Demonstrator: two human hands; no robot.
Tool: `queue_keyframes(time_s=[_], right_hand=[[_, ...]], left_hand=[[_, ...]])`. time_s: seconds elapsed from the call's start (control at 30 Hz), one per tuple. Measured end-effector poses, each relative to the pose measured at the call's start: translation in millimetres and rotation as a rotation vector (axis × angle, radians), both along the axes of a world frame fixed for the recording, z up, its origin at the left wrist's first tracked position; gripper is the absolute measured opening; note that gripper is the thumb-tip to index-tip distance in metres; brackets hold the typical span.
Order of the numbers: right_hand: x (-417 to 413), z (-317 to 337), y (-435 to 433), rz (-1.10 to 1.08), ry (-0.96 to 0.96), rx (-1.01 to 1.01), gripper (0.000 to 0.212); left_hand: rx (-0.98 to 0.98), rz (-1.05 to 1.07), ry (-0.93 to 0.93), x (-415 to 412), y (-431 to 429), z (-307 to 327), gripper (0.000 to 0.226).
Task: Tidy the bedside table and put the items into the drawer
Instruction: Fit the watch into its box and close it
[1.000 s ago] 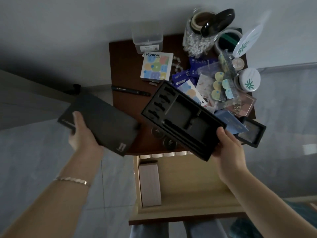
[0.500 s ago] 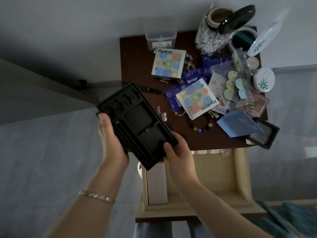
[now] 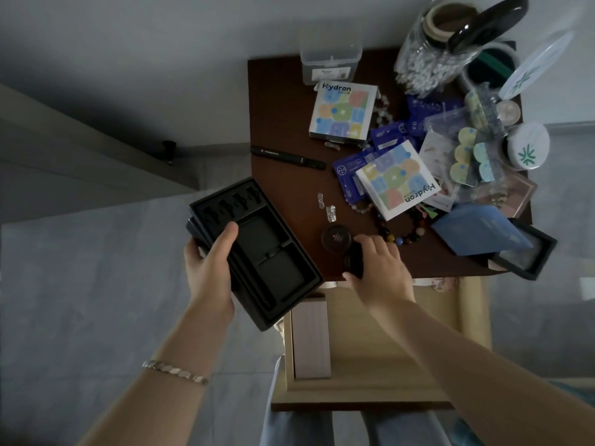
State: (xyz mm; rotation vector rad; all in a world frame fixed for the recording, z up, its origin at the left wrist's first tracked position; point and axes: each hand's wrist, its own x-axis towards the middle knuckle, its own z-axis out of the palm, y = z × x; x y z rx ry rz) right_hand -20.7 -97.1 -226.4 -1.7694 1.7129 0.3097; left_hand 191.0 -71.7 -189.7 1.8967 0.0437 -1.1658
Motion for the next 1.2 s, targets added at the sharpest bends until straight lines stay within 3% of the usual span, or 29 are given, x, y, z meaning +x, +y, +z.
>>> queue_keyframes(time_s=[0.13,0.2,0.3,0.4,0.5,0.7,0.77,0.87,0.97,1.2], right_hand=[[7.9,8.4,-2.5,-0.19,-0.14,-0.128,0.059],[19.0,15.1,-8.7,-0.102,-0.154,-0.121,0.06],[32.5,11.5,-13.7,0.132,-0.004,-0.087,0.059],[31.8,-1.5,-9.1,0.201,0.028,-0.147,0.061],[22.5,-12.5,-4.1,0.196,0.003,-0.231,0.062],[-9.8,-8.8,-2.0,0.054,-0.078,-0.208,0.044],[-17.3,2.7,-2.9,-0.14,-0.195,-0.192,0.046],[-17.2,28.7,-8.4,-0.366,-0.56,-0.182,0.043],[-9.6,51.6,-10.8,-0.337,-0.767,-0.183,0.038],[7.5,47.9,3.9,0.005,-0.477,-0.446,0.029]], left_hand=[[0.023,-0.02,0.039,-2.3,1.1,1.8,0.044],[0.026,-0.045,0.047,-4.6,0.9,1.0,0.044],[0.016,-0.099,0.061,-8.1,0.7,2.3,0.037],[0.008,-0.125,0.076,-10.3,0.5,3.5,0.031],[0.009,-0.13,0.093,-12.5,0.7,4.4,0.031],[0.027,-0.145,0.099,-20.7,3.7,4.5,0.035],[0.033,-0.141,0.093,-24.3,4.0,3.8,0.036],[0.034,-0.148,0.055,-31.5,2.0,3.4,0.037],[0.012,-0.177,0.057,-43.0,-1.6,5.0,0.03],[-0.055,-0.195,0.072,-62.1,-11.7,12.4,0.028]])
